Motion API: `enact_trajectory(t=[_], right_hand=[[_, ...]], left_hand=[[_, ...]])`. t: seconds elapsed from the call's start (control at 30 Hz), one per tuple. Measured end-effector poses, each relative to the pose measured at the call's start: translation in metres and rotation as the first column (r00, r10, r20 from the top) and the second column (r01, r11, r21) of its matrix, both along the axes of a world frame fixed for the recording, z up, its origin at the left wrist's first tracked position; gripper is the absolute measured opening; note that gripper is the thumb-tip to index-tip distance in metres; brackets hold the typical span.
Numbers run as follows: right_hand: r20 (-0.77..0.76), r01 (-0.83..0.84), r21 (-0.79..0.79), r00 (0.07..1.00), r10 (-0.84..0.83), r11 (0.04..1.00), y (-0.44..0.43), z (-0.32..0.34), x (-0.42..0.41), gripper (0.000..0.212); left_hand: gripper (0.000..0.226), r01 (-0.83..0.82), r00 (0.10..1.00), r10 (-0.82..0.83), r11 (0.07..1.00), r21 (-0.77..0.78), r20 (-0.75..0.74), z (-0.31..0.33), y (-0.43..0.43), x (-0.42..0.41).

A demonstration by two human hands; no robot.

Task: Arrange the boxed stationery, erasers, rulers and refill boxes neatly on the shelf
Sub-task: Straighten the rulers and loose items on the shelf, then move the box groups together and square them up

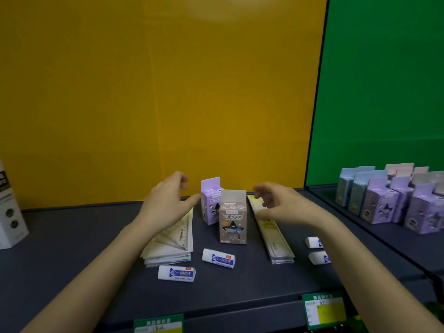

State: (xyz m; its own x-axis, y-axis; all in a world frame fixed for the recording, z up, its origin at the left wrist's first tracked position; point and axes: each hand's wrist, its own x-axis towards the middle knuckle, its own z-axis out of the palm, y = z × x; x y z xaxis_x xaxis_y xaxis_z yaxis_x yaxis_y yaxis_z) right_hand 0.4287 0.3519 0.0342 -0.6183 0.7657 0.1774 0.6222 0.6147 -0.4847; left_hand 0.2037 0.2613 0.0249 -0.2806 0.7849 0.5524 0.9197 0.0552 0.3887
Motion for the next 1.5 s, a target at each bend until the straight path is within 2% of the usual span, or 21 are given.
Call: enact_trajectory(t=[0.07, 0.13, 0.2, 0.27, 0.43, 0.6, 0.73, 1.0, 1.23, 1.5], right_hand=[[0.031, -0.107, -0.083, 0.994, 0.110, 0.991, -0.005, 0.005, -0.009, 0.079], [0.015, -0.127, -0.079, 0.992, 0.128, 0.989, -0.006, 0.003, -0.017, 0.083], [-0.002, -0.121, -0.060, 0.993, 0.121, 0.991, -0.006, -0.001, -0.024, 0.073], [-0.033, -0.140, -0.068, 0.990, 0.138, 0.988, -0.004, -0.007, -0.031, 0.064], [-0.085, -0.149, -0.061, 0.986, 0.144, 0.987, -0.007, -0.012, -0.034, 0.052], [-0.234, -0.086, 0.006, 0.969, 0.085, 0.996, -0.014, 0.001, -0.015, 0.057], [-0.339, -0.015, 0.047, 0.940, 0.030, 0.999, -0.025, 0.010, 0.017, 0.050], [-0.518, 0.125, -0.044, 0.845, -0.130, 0.991, -0.032, 0.004, 0.096, 0.037], [-0.548, 0.167, -0.081, 0.816, -0.184, 0.983, -0.021, -0.001, 0.176, 0.036], [-0.461, 0.160, -0.024, 0.874, -0.153, 0.987, 0.006, -0.004, 0.290, 0.036]], left_hand=[[0.067, 0.032, 0.989, -0.018, 0.995, -0.095, 0.147, 0.003, 0.018, 0.002], [0.079, 0.105, 0.953, -0.050, 0.980, -0.169, 0.300, 0.003, 0.034, 0.004], [0.080, 0.195, 0.888, -0.088, 0.961, -0.195, 0.452, 0.000, 0.047, 0.005], [0.069, 0.230, 0.857, -0.097, 0.951, -0.206, 0.507, -0.004, 0.055, 0.006], [0.043, 0.220, 0.883, -0.138, 0.966, -0.137, 0.448, -0.007, 0.060, 0.008], [0.042, 0.234, 0.890, -0.202, 0.972, -0.028, 0.408, 0.011, 0.055, -0.002], [0.037, 0.334, 0.883, -0.328, 0.942, 0.041, 0.335, 0.037, 0.042, 0.014], [0.035, 0.543, 0.783, -0.528, 0.838, 0.054, 0.328, 0.061, 0.030, 0.083], [0.039, 0.594, 0.775, -0.571, 0.804, -0.004, 0.271, 0.060, 0.049, 0.158], [0.046, 0.564, 0.755, -0.537, 0.825, 0.045, 0.378, 0.043, 0.084, 0.266]])
